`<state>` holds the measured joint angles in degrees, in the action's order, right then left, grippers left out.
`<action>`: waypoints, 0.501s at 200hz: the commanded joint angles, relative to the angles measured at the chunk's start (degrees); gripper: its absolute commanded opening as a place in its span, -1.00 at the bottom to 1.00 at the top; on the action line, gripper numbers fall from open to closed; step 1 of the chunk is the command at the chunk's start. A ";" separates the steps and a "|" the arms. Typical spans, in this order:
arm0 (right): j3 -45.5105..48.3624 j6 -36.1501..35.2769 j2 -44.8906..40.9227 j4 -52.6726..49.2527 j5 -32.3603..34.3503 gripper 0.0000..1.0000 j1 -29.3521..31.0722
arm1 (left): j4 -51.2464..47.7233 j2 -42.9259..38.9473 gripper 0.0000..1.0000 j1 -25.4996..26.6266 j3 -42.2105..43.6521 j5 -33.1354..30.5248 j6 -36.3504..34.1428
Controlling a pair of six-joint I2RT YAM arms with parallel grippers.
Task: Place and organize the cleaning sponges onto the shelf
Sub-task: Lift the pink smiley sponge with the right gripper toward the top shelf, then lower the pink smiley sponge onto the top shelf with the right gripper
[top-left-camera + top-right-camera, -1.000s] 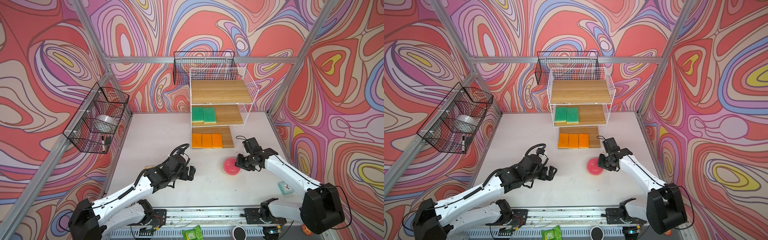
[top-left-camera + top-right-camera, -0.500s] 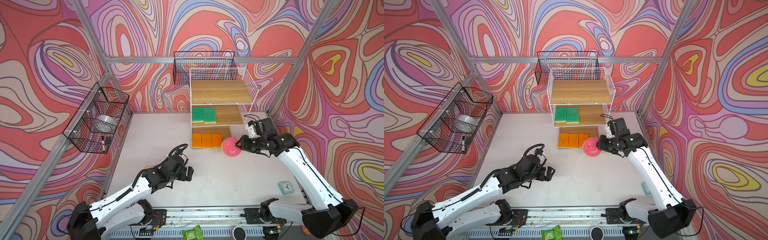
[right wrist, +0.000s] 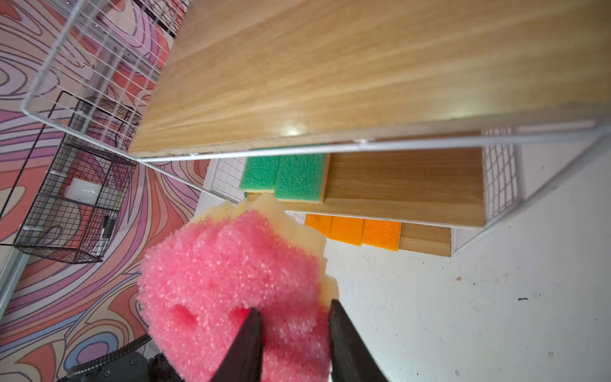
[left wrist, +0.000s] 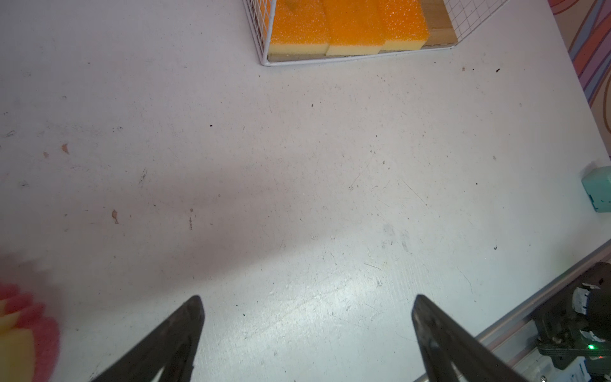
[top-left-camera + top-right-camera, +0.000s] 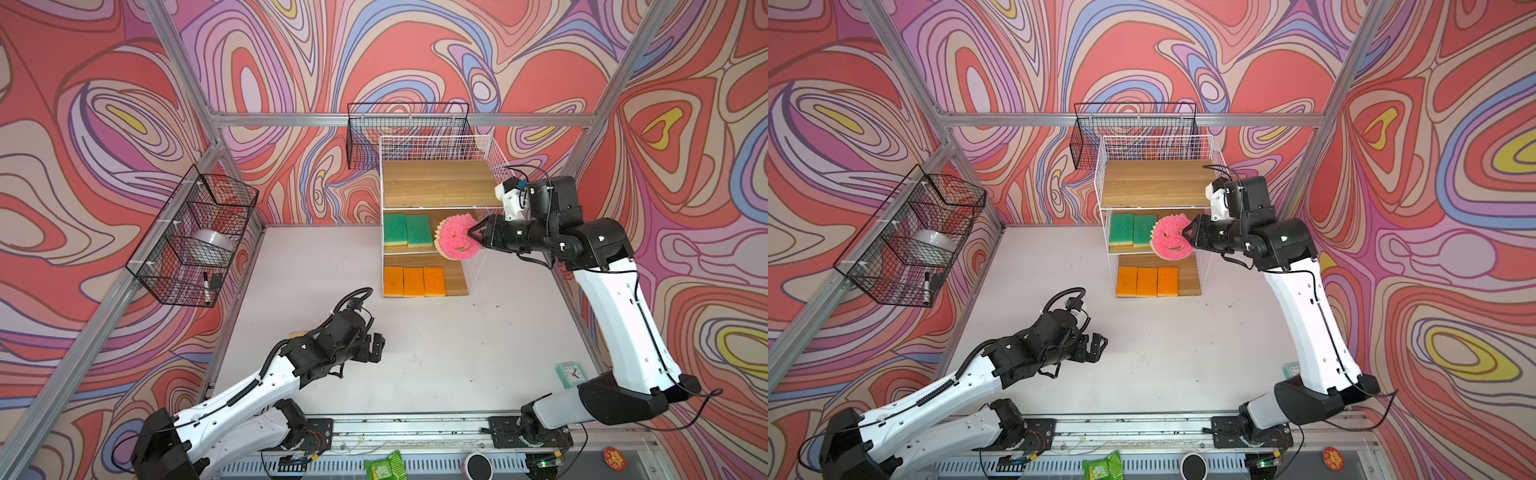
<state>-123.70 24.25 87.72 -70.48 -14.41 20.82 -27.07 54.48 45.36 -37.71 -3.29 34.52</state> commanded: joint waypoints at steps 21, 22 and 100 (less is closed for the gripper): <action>-12.86 -0.96 4.96 -2.91 0.61 -0.37 3.58 | -1.32 -0.17 0.98 -0.36 -0.02 -0.75 -0.12; -13.09 -0.96 5.11 -2.87 0.57 -0.37 3.60 | -1.32 -0.21 0.98 -0.36 -0.05 -0.75 -0.10; -21.91 -0.50 15.35 9.13 -0.32 -0.37 3.71 | 0.61 0.55 0.98 -0.42 1.13 0.04 0.64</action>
<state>-144.14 23.59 100.01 -67.37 -13.96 24.38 -27.00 54.89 45.32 -37.69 -3.25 34.59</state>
